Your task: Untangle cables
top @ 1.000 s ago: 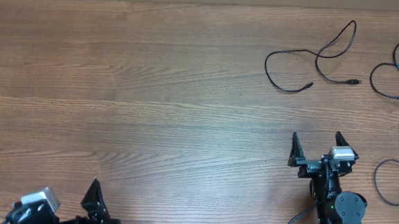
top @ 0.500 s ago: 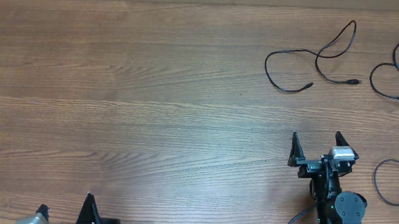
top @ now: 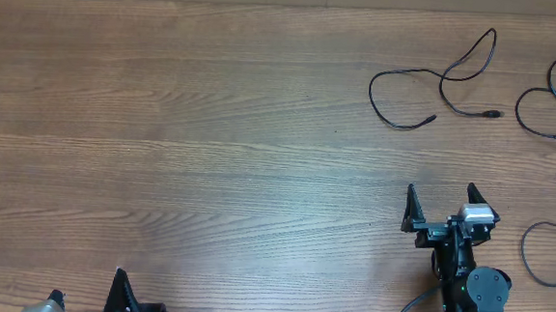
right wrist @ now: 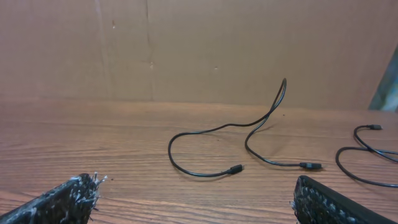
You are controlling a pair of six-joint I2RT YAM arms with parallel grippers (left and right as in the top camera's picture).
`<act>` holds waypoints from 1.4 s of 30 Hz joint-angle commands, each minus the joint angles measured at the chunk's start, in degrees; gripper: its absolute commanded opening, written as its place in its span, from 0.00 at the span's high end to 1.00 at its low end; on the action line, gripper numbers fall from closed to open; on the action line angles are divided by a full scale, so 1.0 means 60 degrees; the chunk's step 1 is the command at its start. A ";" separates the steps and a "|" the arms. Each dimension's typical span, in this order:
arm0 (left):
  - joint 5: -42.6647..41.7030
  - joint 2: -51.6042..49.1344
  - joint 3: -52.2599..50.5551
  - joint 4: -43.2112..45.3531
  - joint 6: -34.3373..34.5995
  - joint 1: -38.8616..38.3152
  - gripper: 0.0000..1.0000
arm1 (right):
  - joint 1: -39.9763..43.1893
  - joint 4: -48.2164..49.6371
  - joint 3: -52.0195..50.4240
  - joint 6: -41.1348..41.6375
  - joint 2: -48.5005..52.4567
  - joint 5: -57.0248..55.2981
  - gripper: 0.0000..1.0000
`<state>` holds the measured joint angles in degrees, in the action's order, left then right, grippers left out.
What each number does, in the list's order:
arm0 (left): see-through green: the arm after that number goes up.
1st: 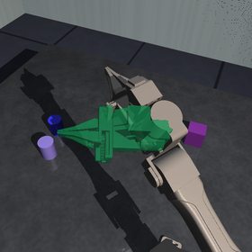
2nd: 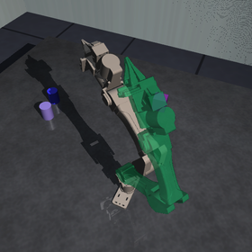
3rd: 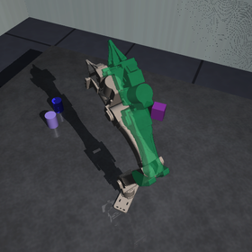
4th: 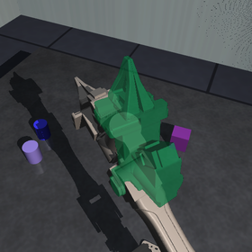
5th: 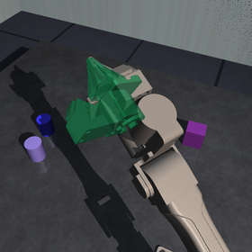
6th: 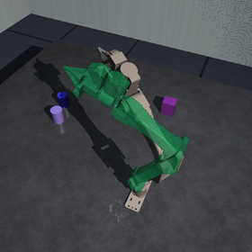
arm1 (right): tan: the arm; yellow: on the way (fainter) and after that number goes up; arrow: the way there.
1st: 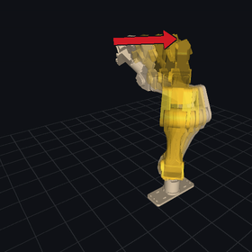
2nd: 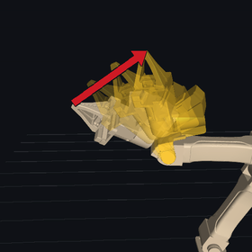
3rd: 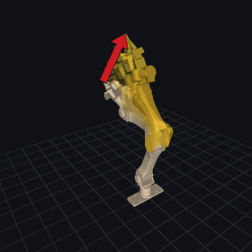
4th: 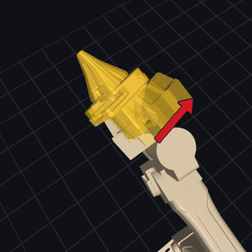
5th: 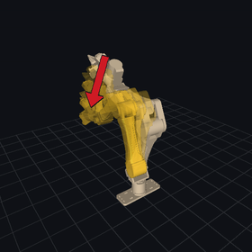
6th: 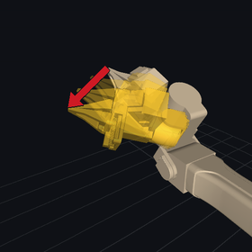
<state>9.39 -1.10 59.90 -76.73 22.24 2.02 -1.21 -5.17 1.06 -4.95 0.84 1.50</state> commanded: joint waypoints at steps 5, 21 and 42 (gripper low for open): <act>-0.0040 0.0146 -0.0033 0.0033 -0.0135 -0.0011 0.01 | -0.0018 0.0069 -0.0098 -0.0036 -0.0113 0.0011 0.00; -0.0040 0.0146 -0.0033 0.0033 -0.0138 -0.0044 0.01 | -0.0018 0.0069 -0.0098 -0.0036 -0.0113 0.0011 0.00; 0.0284 0.0142 -0.4288 0.7114 0.0000 -0.0047 0.01 | -0.0018 0.0069 -0.0098 -0.0036 -0.0113 0.0011 0.00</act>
<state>10.22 -0.75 39.75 -38.33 22.33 1.28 -1.21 -5.10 1.06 -4.95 0.84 1.50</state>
